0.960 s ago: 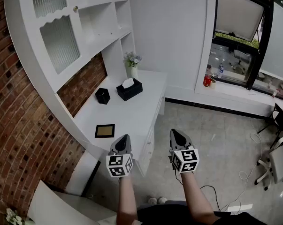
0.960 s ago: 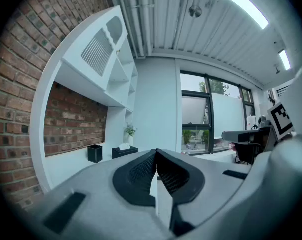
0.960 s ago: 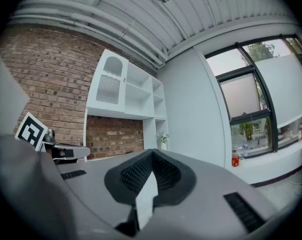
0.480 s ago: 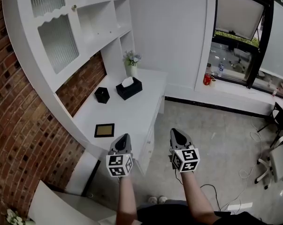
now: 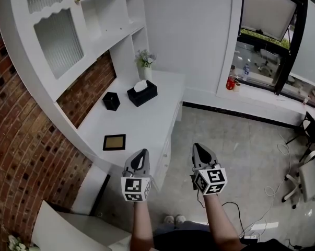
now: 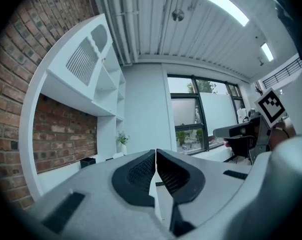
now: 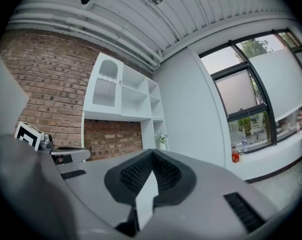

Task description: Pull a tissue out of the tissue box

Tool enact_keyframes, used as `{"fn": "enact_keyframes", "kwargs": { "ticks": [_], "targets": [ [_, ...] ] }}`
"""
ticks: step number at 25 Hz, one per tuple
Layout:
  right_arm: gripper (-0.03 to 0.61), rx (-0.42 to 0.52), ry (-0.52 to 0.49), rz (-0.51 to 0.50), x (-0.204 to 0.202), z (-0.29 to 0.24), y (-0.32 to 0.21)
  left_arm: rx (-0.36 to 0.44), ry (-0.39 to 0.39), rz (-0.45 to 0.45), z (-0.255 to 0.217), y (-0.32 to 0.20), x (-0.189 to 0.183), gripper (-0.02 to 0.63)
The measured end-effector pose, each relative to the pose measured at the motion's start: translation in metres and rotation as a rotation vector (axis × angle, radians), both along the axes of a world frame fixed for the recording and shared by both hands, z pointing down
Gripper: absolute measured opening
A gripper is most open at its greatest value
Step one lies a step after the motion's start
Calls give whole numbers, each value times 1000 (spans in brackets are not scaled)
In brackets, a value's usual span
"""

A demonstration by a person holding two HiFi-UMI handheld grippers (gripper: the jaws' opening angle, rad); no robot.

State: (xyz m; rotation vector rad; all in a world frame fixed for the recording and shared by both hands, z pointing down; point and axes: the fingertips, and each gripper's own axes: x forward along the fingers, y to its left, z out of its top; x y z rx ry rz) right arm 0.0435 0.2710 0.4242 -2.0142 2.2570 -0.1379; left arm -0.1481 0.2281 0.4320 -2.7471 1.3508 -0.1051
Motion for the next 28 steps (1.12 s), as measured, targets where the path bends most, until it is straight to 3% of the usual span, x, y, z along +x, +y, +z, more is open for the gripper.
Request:
{"fn": "enact_keyframes", "kwargs": {
  "ticks": [5,10,15,28],
  "targets": [
    [-2,-11,-12,6,0,6,-3,19,-5,39,7,1,6,18],
    [-2,-20,-15,13,-3,8,-11,-1,20,62,15,-8,8,162],
    [-2,-22,-8,33,-4,7,-22,-4,29,78,13,-23,7,231],
    [-2,32,-11,104,4,-6,-26,38,31,122,-1,-48,10,242]
  ]
}}
